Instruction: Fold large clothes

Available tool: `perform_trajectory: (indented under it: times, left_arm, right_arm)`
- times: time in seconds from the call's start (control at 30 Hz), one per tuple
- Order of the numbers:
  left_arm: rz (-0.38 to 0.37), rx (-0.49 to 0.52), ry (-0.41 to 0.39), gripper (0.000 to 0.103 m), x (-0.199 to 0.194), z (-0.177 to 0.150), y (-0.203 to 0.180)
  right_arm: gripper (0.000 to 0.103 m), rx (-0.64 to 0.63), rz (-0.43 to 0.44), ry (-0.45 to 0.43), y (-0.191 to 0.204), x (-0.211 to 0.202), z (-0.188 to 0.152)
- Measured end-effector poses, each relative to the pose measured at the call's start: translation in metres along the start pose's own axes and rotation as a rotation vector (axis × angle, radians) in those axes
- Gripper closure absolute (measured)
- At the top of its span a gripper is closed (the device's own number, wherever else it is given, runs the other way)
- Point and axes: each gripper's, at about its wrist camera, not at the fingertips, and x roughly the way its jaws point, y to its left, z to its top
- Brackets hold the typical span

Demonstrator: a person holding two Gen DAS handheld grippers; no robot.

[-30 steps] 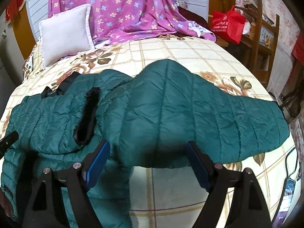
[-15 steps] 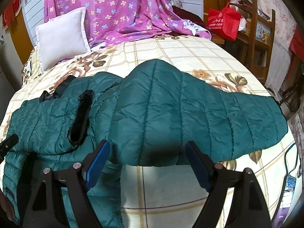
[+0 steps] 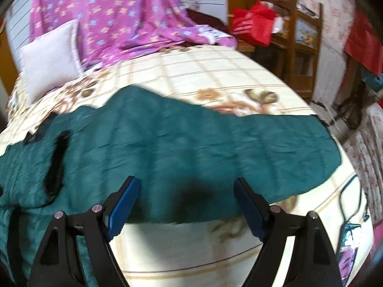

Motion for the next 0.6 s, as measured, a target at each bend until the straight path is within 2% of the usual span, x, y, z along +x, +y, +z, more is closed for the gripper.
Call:
perform_trajectory:
  times: [0.2,0.6]
  left_arm:
    - [0.004,0.035,0.007,0.088,0.010,0.003,-0.008]
    - [-0.007,0.039,0.034,0.088,0.019,-0.003,-0.007]
  right_arm:
    - [0.019,0.100,-0.020,0.021,-0.034,0.012,0.005]
    - [0.019,0.064,-0.047,0.011,-0.025,0.011,0.003]
